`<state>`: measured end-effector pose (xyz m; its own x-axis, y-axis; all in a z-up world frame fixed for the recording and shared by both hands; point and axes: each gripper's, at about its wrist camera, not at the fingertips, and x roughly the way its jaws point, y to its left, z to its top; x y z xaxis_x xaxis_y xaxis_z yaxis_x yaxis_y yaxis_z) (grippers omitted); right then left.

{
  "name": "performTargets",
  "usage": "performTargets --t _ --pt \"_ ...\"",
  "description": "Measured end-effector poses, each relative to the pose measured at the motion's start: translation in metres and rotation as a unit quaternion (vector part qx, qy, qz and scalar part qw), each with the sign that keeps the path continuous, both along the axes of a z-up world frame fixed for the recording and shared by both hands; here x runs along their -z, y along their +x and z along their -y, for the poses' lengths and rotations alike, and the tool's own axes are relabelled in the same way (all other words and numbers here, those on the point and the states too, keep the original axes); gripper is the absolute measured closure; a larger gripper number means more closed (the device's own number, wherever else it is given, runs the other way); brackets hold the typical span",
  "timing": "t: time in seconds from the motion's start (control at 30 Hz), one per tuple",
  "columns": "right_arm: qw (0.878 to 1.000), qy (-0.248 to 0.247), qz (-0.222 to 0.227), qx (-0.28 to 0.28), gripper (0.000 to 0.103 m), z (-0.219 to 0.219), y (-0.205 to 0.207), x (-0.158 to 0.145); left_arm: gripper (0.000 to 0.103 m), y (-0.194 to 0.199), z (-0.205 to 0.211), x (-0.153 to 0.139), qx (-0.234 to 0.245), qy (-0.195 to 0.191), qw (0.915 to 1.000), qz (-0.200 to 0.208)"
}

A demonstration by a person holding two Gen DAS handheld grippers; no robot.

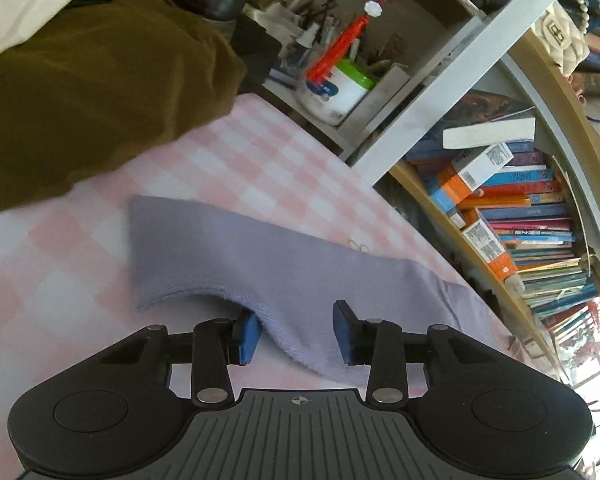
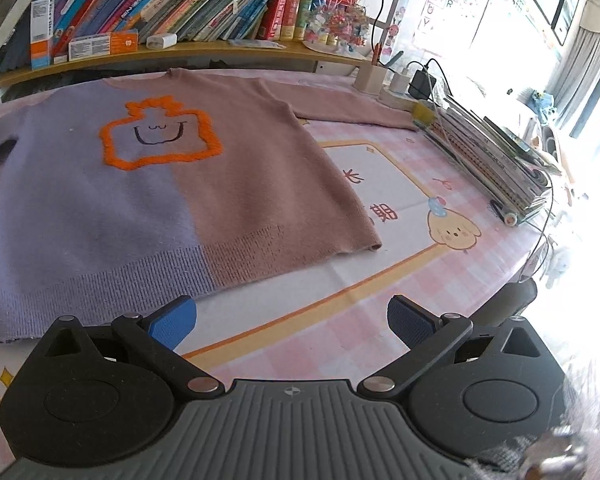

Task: Fold clothes
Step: 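Grasp the lavender sleeve cuff with the left gripper, then lift the sleeve and fold it across the sweater body with the left gripper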

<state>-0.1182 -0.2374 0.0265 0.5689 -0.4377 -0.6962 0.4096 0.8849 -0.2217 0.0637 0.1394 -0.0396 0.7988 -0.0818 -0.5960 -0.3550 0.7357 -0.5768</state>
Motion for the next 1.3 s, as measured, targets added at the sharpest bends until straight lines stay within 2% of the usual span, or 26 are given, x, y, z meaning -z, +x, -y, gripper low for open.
performTargets --t 0.13,0.17,0.2,0.23,0.27,0.43,0.7,0.97,1.3 --pt "1.0 -0.003 0.001 0.005 0.0 0.003 0.0 -0.001 0.067 0.003 -0.008 -0.001 -0.027 -0.004 0.9996 -0.006" --pt "1.0 -0.004 0.002 0.007 0.0 0.004 0.0 -0.002 0.075 0.003 -0.012 -0.001 -0.038 -0.006 0.9992 -0.008" --pt "1.0 -0.004 0.004 0.008 0.0 0.005 0.001 -0.002 0.091 0.003 -0.016 0.0 -0.047 -0.009 0.9987 -0.016" --pt "1.0 -0.005 0.005 0.009 0.0 0.006 0.001 -0.003 0.097 0.004 -0.019 0.001 -0.052 -0.014 0.9984 -0.019" --pt "1.0 -0.005 0.006 0.01 0.0 0.006 0.002 -0.003 0.099 0.004 -0.022 0.003 -0.055 -0.02 0.9981 -0.019" --pt "1.0 -0.009 0.012 -0.001 0.0 0.007 0.007 -0.006 0.1 0.004 -0.028 -0.002 -0.06 -0.021 0.9979 -0.01" --pt "0.999 -0.002 0.022 -0.039 0.0 0.014 0.023 -0.006 0.1 0.006 -0.003 -0.049 -0.025 0.03 0.9975 0.059" --pt "0.995 0.021 0.036 -0.095 0.0 0.049 0.045 0.0 0.1 0.007 0.06 -0.091 -0.007 0.084 0.9906 0.108" --pt "0.976 0.071 0.065 -0.196 0.0 0.149 0.087 -0.011 0.1 0.033 0.196 -0.145 0.022 0.203 0.9689 0.14"
